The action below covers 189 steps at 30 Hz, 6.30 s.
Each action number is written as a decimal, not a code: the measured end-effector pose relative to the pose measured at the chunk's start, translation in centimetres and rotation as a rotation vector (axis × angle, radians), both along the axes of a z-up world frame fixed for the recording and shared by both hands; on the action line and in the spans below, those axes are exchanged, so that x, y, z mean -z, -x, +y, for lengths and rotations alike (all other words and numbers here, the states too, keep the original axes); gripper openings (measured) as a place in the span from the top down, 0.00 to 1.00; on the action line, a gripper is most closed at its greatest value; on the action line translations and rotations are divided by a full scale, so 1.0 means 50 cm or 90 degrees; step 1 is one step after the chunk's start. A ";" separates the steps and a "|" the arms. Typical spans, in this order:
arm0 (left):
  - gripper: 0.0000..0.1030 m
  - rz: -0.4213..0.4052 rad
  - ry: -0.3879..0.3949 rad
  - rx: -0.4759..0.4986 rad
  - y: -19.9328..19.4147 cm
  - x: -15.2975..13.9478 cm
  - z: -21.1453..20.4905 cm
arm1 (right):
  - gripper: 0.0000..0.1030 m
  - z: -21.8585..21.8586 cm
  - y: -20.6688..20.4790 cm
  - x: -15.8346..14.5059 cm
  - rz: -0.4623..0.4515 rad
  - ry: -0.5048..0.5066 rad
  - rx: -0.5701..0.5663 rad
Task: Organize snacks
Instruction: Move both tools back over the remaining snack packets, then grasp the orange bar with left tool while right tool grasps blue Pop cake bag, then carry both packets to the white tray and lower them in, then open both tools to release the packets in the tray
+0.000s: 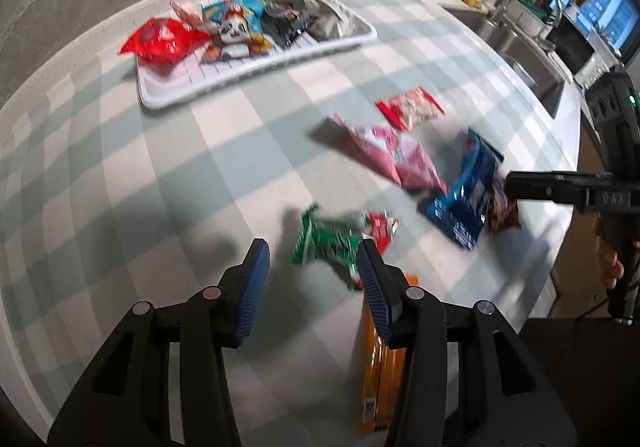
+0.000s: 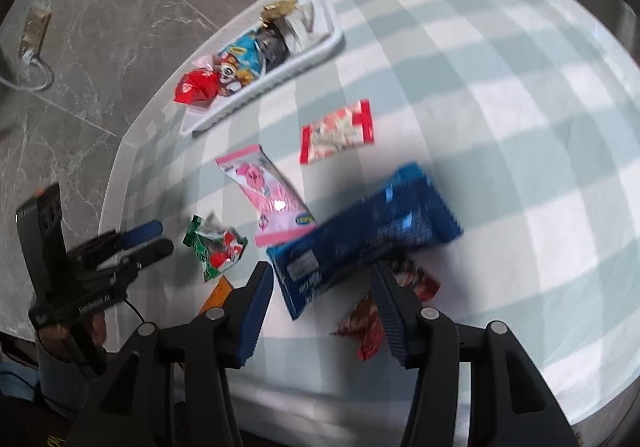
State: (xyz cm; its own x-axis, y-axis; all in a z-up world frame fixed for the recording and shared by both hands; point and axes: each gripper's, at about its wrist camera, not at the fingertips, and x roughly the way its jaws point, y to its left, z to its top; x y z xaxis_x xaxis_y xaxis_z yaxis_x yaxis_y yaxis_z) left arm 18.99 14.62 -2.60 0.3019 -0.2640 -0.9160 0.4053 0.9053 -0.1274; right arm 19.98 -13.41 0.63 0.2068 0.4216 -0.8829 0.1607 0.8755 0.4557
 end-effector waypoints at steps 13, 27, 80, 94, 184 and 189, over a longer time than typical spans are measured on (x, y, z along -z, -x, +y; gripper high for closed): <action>0.57 0.014 -0.019 0.040 0.059 0.030 -0.005 | 0.44 -0.015 -0.007 0.051 0.050 -0.051 0.103; 0.56 0.039 -0.036 0.125 0.103 0.062 -0.043 | 0.43 -0.011 -0.048 0.066 0.070 -0.010 0.120; 0.76 0.041 0.094 0.108 0.073 -0.001 -0.047 | 0.71 0.005 -0.070 -0.036 -0.015 0.081 -0.004; 0.76 0.012 0.113 0.023 -0.020 -0.042 0.005 | 0.71 0.020 -0.117 -0.055 -0.034 0.054 -0.020; 0.58 -0.122 0.073 -0.163 -0.491 -0.104 0.033 | 0.63 0.139 -0.511 -0.008 -0.170 0.081 -0.149; 0.58 -0.131 0.076 -0.157 -0.438 -0.126 0.040 | 0.61 0.120 -0.452 -0.031 -0.175 0.073 -0.140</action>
State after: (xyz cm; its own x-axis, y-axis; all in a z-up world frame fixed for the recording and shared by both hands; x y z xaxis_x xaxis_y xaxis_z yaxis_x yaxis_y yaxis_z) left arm 40.91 16.62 3.70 0.5454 -0.2617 -0.7963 0.2042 0.9629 -0.1766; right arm 42.60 -7.41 2.16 0.3582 0.3844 -0.8508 -0.1525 0.9231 0.3529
